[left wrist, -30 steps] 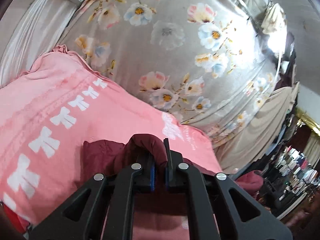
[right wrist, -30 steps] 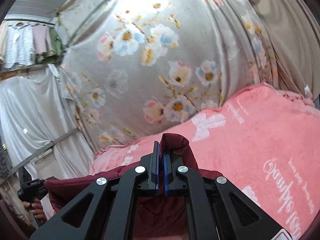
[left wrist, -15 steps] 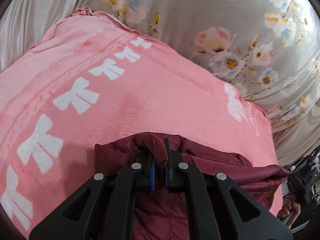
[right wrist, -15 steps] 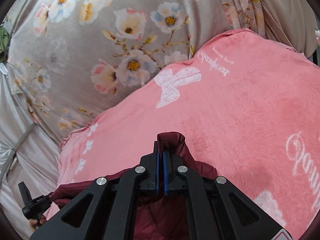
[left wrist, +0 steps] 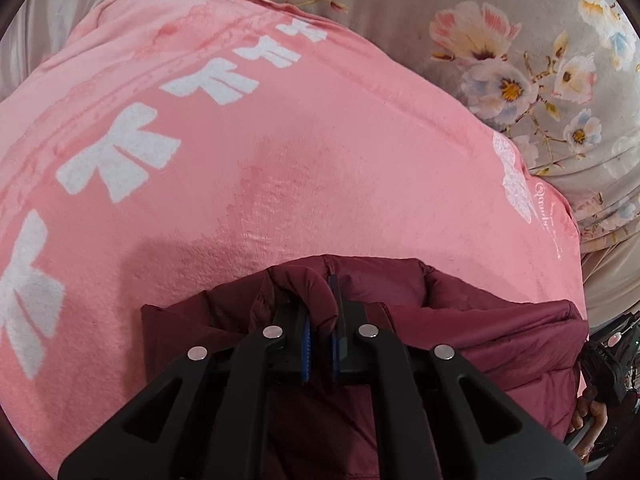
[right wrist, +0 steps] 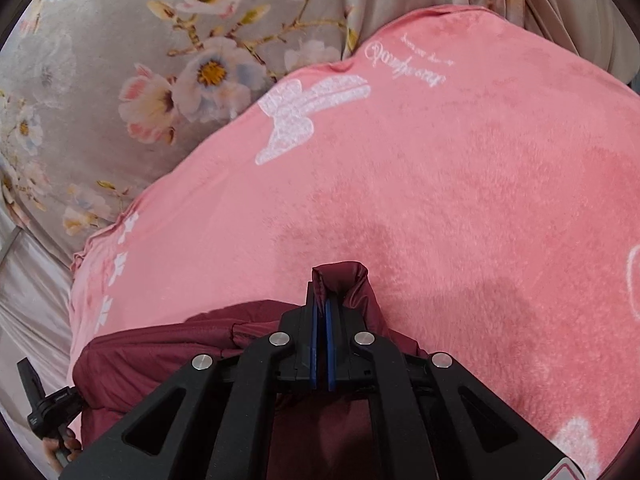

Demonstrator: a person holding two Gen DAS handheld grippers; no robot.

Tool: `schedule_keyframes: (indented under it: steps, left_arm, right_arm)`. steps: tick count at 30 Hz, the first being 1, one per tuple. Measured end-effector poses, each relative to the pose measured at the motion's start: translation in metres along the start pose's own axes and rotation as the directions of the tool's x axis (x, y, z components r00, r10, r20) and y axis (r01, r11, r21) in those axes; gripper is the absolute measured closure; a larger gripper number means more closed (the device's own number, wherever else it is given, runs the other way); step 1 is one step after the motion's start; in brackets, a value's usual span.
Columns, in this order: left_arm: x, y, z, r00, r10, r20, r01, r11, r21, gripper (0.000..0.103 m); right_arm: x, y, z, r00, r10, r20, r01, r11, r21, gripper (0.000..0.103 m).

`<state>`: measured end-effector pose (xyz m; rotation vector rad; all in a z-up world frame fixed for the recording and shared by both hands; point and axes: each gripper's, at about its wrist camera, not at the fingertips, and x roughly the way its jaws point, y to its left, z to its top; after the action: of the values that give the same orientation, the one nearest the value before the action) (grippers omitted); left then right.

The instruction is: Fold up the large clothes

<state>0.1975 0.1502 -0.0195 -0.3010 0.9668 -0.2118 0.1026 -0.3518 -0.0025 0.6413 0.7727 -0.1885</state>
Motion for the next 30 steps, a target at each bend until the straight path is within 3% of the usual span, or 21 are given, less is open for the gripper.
schedule_keyframes:
  steps: [11, 14, 19, 21, 22, 24, 27, 30]
  left_arm:
    - [0.02, 0.007, -0.012, 0.999, -0.045, 0.026, 0.046, 0.999, -0.004, 0.095]
    - [0.02, 0.01, -0.014, 0.997, -0.066, 0.047, 0.066, 0.998, -0.009, 0.095]
    - [0.009, 0.022, -0.014, 0.988, -0.133, 0.082, 0.14, 0.987, -0.079, 0.09]
    - [-0.01, 0.025, -0.012, 0.984, -0.144, 0.107, 0.156, 0.982, -0.105, 0.079]
    - [-0.027, 0.026, -0.012, 0.979, -0.152, 0.137, 0.167, 0.98, -0.108, 0.075]
    - [-0.061, 0.022, -0.011, 0.971, -0.133, 0.2, 0.153, 0.984, -0.089, 0.047]
    - [-0.106, -0.004, -0.007, 0.954, -0.105, 0.281, 0.107, 0.994, 0.012, 0.045]
    - [-0.111, -0.052, -0.007, 0.959, -0.156, 0.236, 0.127, 0.983, 0.133, 0.045]
  right_arm:
    - [0.025, -0.004, -0.014, 0.999, -0.032, -0.034, 0.031, 1.0, -0.001, 0.103]
    - [0.027, -0.009, -0.014, 0.999, 0.002, -0.038, -0.001, 1.0, 0.024, 0.102]
    - [0.008, -0.024, -0.01, 0.992, 0.128, -0.006, -0.126, 0.986, 0.108, 0.085]
    - [-0.022, -0.027, -0.009, 0.988, 0.146, 0.052, -0.151, 0.98, 0.131, 0.069]
    - [-0.038, -0.027, -0.009, 0.985, 0.144, 0.09, -0.155, 0.98, 0.127, 0.068]
    - [-0.064, -0.016, -0.009, 0.981, 0.135, 0.136, -0.146, 0.986, 0.078, 0.068]
    - [-0.089, 0.04, -0.017, 0.978, 0.149, 0.148, -0.132, 0.984, -0.12, 0.078]
    - [-0.078, 0.108, -0.044, 0.979, 0.193, 0.064, -0.166, 0.939, -0.3, 0.092]
